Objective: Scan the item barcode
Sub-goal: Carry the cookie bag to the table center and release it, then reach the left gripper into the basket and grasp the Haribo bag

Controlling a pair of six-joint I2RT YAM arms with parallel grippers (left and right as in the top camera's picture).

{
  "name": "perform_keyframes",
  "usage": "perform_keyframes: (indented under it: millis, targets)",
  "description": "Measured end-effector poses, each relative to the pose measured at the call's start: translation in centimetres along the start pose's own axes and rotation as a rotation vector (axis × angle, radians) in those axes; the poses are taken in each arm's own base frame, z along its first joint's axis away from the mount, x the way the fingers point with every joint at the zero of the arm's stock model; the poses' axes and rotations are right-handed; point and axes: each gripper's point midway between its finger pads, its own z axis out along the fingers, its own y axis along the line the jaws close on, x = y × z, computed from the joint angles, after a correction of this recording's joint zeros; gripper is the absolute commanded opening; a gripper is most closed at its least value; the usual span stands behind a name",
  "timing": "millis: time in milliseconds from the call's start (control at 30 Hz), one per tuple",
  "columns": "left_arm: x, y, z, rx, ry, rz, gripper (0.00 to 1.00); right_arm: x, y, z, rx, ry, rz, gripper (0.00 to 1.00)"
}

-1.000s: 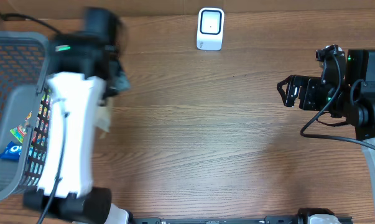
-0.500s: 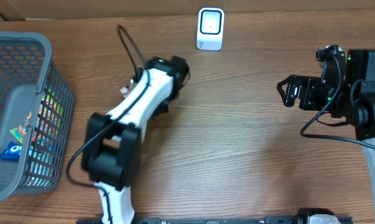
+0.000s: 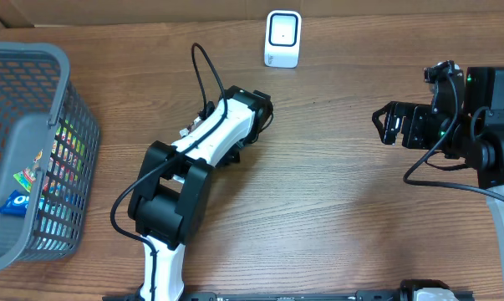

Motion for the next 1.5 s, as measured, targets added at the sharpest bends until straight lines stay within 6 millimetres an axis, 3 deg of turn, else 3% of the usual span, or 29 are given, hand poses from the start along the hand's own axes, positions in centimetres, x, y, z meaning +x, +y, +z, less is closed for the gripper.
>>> perform_keyframes:
  millis: [133,233,367,433,500,567,633,700,833,933,1000,1167,1267,1367,1500]
  targets:
    - [0.5,-1.0,-0.4,0.057,0.035,0.038,0.97,0.0,0.0,0.0,0.0,0.0,0.001,1.0]
    - [-0.4,-1.6,-2.4,0.132,0.036,0.066,0.97,0.0,0.0,0.0,0.0,0.001,0.001,1.0]
    - [-4.1,-1.1,-8.1,0.262,-0.054,0.05,0.93,0.1,0.0,0.0,0.0,0.002,0.002,1.0]
    - [-6.7,0.1,-12.6,0.368,-0.146,0.006,0.91,0.1,0.0,0.0,0.0,0.003,0.001,1.0]
    - [-8.3,2.3,-16.2,0.451,-0.213,-0.033,0.9,0.1,0.0,0.0,0.0,0.003,0.001,1.0]
    - [-9.5,6.2,-19.3,0.527,-0.282,-0.102,0.93,0.1,0.0,0.0,0.001,0.006,0.002,1.0]
    - [-10.4,11.0,-21.1,0.58,-0.34,-0.198,0.94,0.2,0.0,0.0,0.001,0.007,0.002,1.0]
    - [-11.5,17.5,-21.6,0.63,-0.407,-0.345,0.95,0.2,0.0,0.0,0.001,0.007,0.003,1.0]
    - [-10.6,29.5,-18.4,0.612,-0.426,-0.639,0.95,0.3,0.0,0.0,0.001,0.012,0.004,1.0]
    - [-8.8,35.8,-14.7,0.563,-0.387,-0.814,0.99,0.3,-0.1,0.0,0.002,0.014,0.005,1.0]
    - [-7.8,38.1,-12.1,0.537,-0.334,-0.884,1.0,0.4,-0.1,0.0,0.002,0.018,0.007,1.0]
    - [-4.9,40.8,-4.6,0.483,-0.13,-1.016,0.99,0.8,-0.1,0.0,0.004,0.033,0.011,1.0]
    - [-4.2,41.6,-0.2,0.457,-0.051,-1.07,0.97,0.9,-0.1,0.0,0.004,0.034,0.012,1.0]
    - [-4.8,41.2,3.7,0.45,-0.021,-1.067,0.97,0.8,-0.1,0.0,0.004,0.033,0.012,1.0]
    - [-5.6,38.3,8.5,0.467,0.028,-1.011,0.98,0.9,-0.1,0.0,0.004,0.034,0.013,1.0]
